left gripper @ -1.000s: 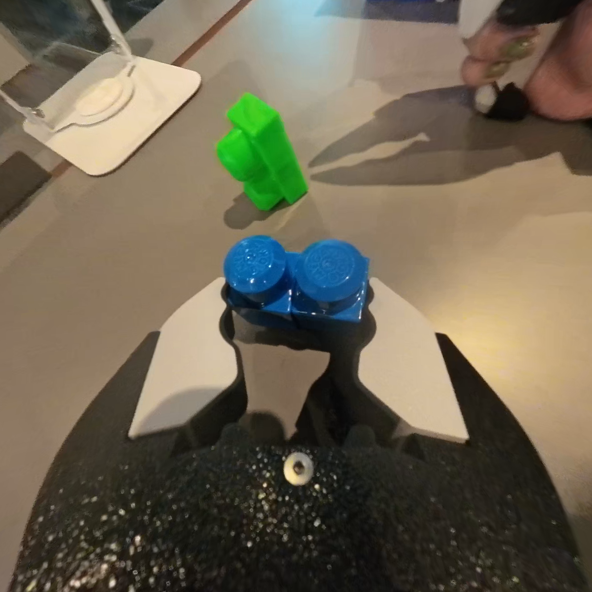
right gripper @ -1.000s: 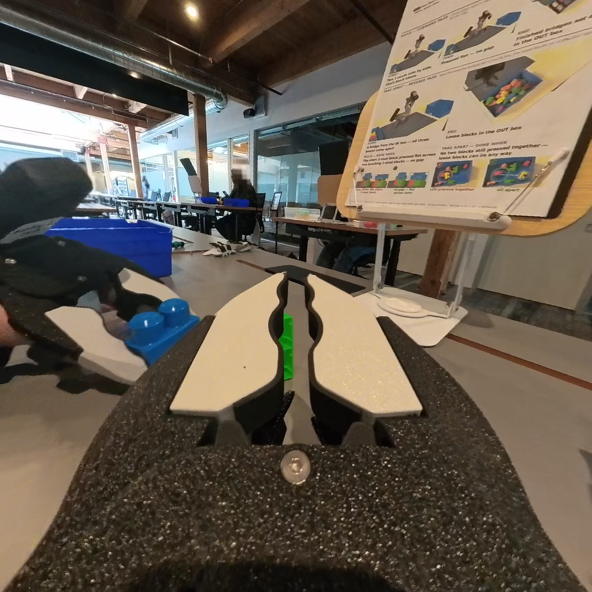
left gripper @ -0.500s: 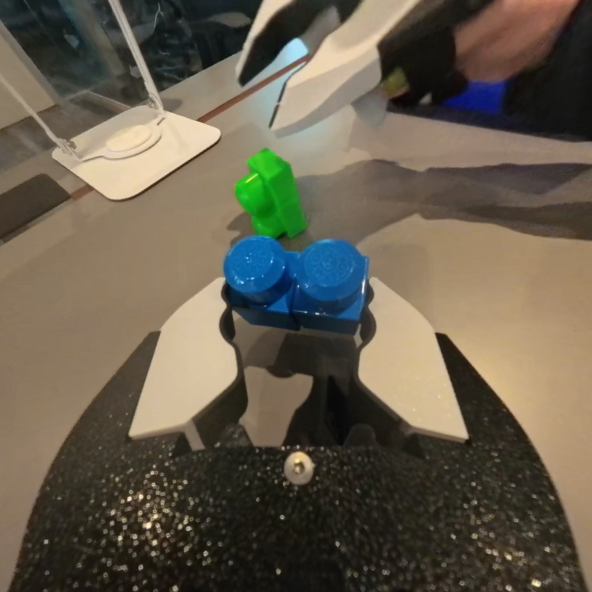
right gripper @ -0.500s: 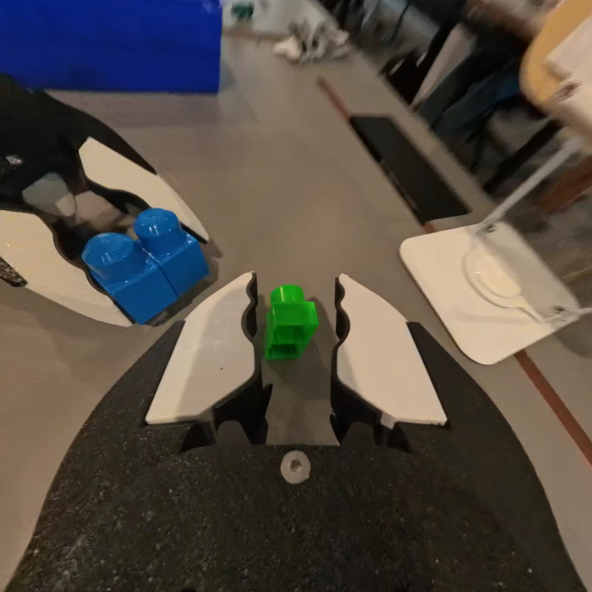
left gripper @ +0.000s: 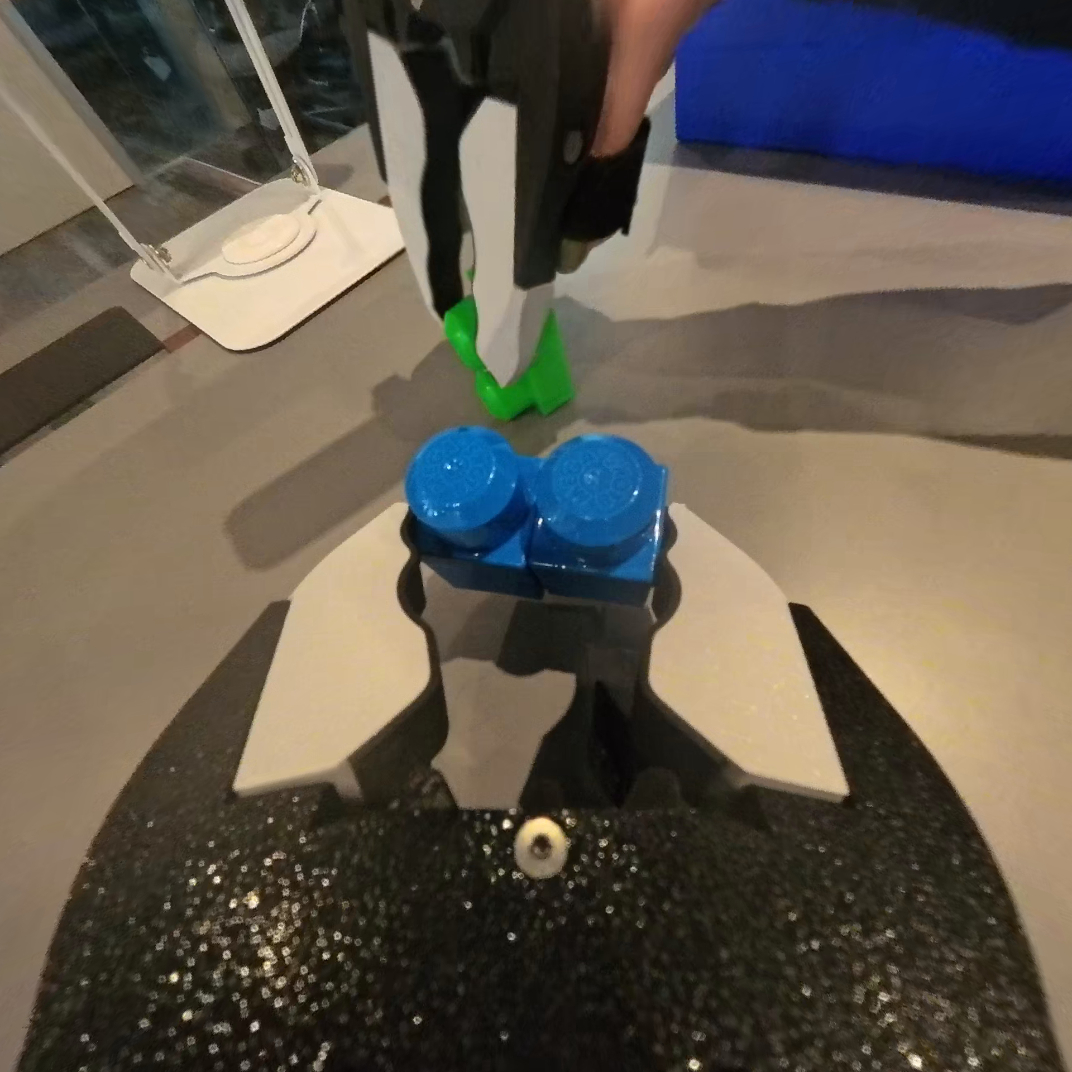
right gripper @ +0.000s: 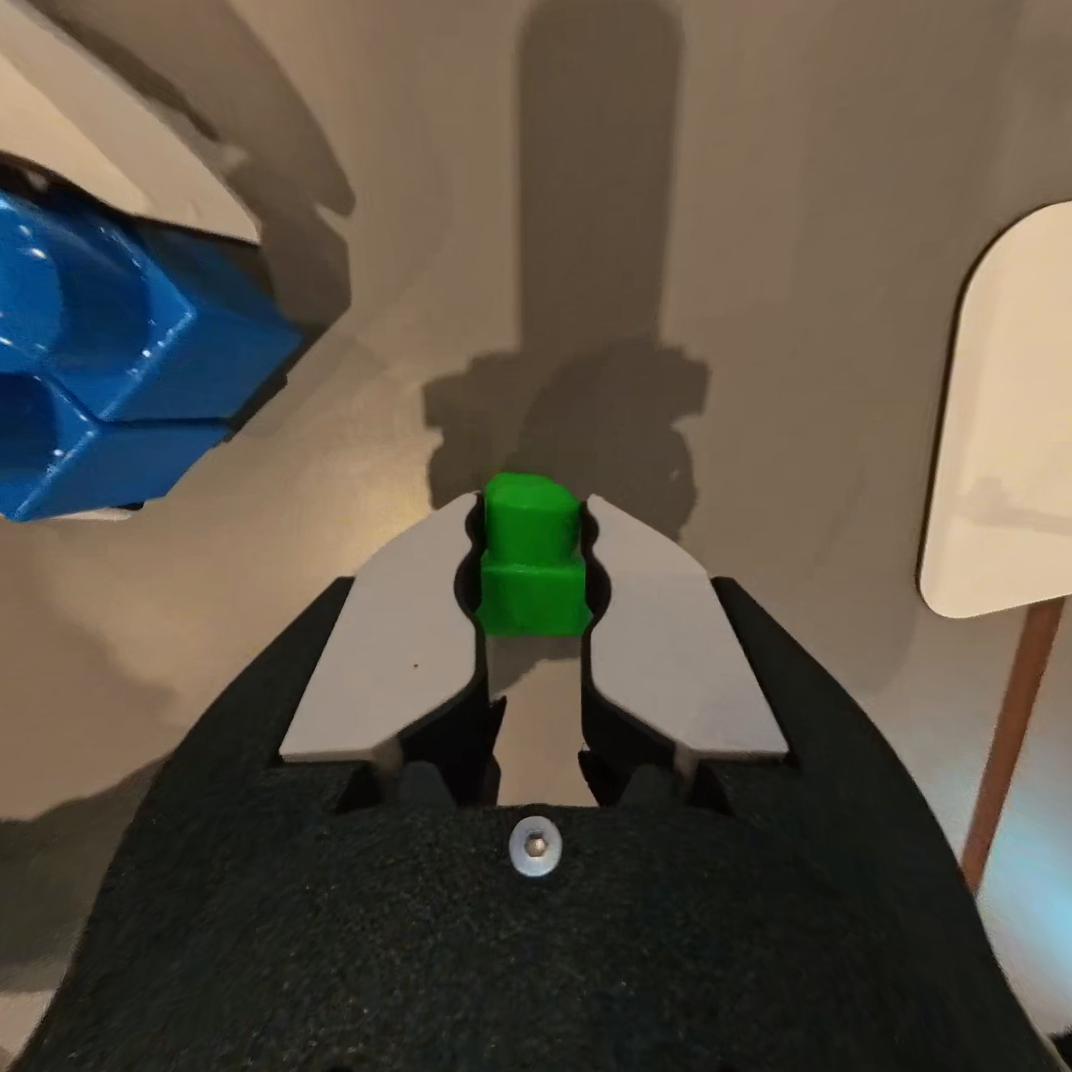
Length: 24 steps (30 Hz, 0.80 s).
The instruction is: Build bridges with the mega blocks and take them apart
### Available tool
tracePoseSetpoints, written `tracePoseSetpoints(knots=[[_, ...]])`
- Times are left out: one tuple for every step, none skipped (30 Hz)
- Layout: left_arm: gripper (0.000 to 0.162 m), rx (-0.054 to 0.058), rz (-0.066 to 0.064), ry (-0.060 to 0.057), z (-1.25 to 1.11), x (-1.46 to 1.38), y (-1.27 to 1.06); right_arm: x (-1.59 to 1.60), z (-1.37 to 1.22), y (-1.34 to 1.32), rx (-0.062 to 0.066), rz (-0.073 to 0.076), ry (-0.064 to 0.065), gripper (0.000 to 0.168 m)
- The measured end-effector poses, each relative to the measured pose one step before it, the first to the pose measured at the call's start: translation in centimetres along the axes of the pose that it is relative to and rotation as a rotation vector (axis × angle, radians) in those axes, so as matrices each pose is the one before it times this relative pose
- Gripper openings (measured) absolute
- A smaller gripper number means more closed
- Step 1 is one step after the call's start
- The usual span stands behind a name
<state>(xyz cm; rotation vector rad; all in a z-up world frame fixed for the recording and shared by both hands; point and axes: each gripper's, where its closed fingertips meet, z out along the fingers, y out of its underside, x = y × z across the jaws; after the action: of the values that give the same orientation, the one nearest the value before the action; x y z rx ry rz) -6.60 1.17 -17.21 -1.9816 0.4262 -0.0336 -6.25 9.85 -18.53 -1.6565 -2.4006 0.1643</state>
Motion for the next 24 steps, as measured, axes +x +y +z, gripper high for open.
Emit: tracePoseSetpoints(knots=[[0.077, -0.001, -0.001, -0.0016, -0.007, -0.032, 0.028, 0.009, 0.019, 0.034, -0.0033, -0.0067, 0.0101, 0.031], [0.077, -0.0015, -0.0026, -0.0029, -0.01, -0.077, 0.041, -0.067, -0.078, 0.094, -0.0017, -0.001, 0.0053, 0.03], [0.077, -0.0022, -0.0048, -0.0046, 0.002, -0.107, 0.058, 0.0, -0.1, 0.082, 0.0054, 0.0057, 0.0096, 0.03], [0.077, -0.0031, -0.0069, -0.0052, 0.001, -0.121, 0.07, 0.06, -0.137, -0.103, 0.027, 0.0103, 0.0152, 0.03], [0.077, -0.0034, -0.009, -0.0071, 0.003, -0.162, 0.077, 0.072, -0.192, -0.24, 0.0468, 0.0207, 0.0155, 0.03], [0.077, -0.0037, -0.0106, -0.0089, 0.0, -0.207, 0.075, 0.149, -0.219, -0.466, 0.072, 0.0304, 0.0203, 0.03], [0.077, -0.0036, -0.0115, -0.0093, -0.01, -0.222, 0.081, 0.131, -0.231, -0.668, 0.0959, 0.0331, 0.0222, 0.03], [0.077, -0.0021, -0.0115, -0.0082, -0.026, -0.215, 0.052, -0.07, -0.222, -0.611, 0.1017, 0.0206, 0.0126, 0.03], [0.077, 0.0013, -0.0101, -0.005, -0.038, -0.166, 0.011, -0.319, -0.149, -0.362, 0.0922, -0.0019, 0.0023, 0.03], [0.077, 0.0037, -0.009, -0.0024, -0.052, -0.117, -0.032, -0.167, -0.073, -0.101, 0.0751, -0.0114, 0.0161, 0.03], [0.077, 0.0034, -0.0075, -0.0001, -0.025, -0.063, -0.038, -0.217, -0.044, 0.128, 0.0597, -0.0279, 0.0175, 0.03], [0.077, 0.0025, -0.0044, 0.0019, -0.018, 0.0, -0.031, -0.072, -0.033, 0.384, 0.0375, -0.0275, 0.0309, 0.03], [0.077, 0.0018, -0.0007, 0.0013, -0.001, 0.024, -0.028, 0.051, -0.097, 0.358, 0.028, -0.0243, 0.0382, 0.03], [0.077, -0.0003, 0.0022, 0.0002, 0.015, 0.038, 0.011, -0.1, -0.288, 0.084, 0.0374, -0.0251, 0.023, 0.03], [0.077, -0.0019, 0.0042, 0.0003, 0.026, 0.05, 0.018, 0.051, -0.335, 0.327, 0.0073, -0.0171, 0.0275, 0.03], [0.077, -0.002, 0.0047, 0.0003, 0.037, 0.067, 0.032, 0.044, -0.333, 0.469, -0.0068, -0.0115, 0.0218, 0.03], [0.077, -0.0022, 0.0037, 0.0001, 0.047, 0.061, 0.042, -0.105, -0.289, 0.675, -0.0219, -0.0014, 0.0072, 0.03], [0.077, -0.0023, 0.0026, 0.0002, 0.046, 0.037, 0.036, -0.351, -0.216, 0.71, -0.0235, 0.0087, -0.0127, 0.032], [0.077, -0.001, 0.0016, 0.0003, 0.032, 0.039, 0.02, -0.44, -0.142, 0.68, -0.0183, 0.0154, -0.0205, 0.037], [0.077, -0.0003, 0.0004, 0.0009, 0.028, 0.026, 0.009, -0.229, -0.12, 0.541, -0.0113, 0.0174, -0.0099, 0.043], [0.077, 0.0002, -0.0003, 0.001, 0.013, 0.032, -0.011, -0.03, -0.154, 0.271, 0.0017, 0.0178, -0.0006, 0.048], [0.077, 0.0006, 0.0001, 0.0007, 0.006, 0.018, -0.01, -0.02, -0.197, -0.025, 0.0142, 0.0141, -0.0039, 0.051], [0.077, 0.0005, 0.0006, 0.0012, 0.01, 0.022, 0.0, -0.05, -0.214, -0.175, 0.0197, 0.0063, -0.0095, 0.053], [0.077, 0.0004, 0.0013, 0.0027, 0.009, 0.037, 0.001, 0.011, -0.189, -0.182, 0.0158, -0.0032, -0.0084, 0.052]])
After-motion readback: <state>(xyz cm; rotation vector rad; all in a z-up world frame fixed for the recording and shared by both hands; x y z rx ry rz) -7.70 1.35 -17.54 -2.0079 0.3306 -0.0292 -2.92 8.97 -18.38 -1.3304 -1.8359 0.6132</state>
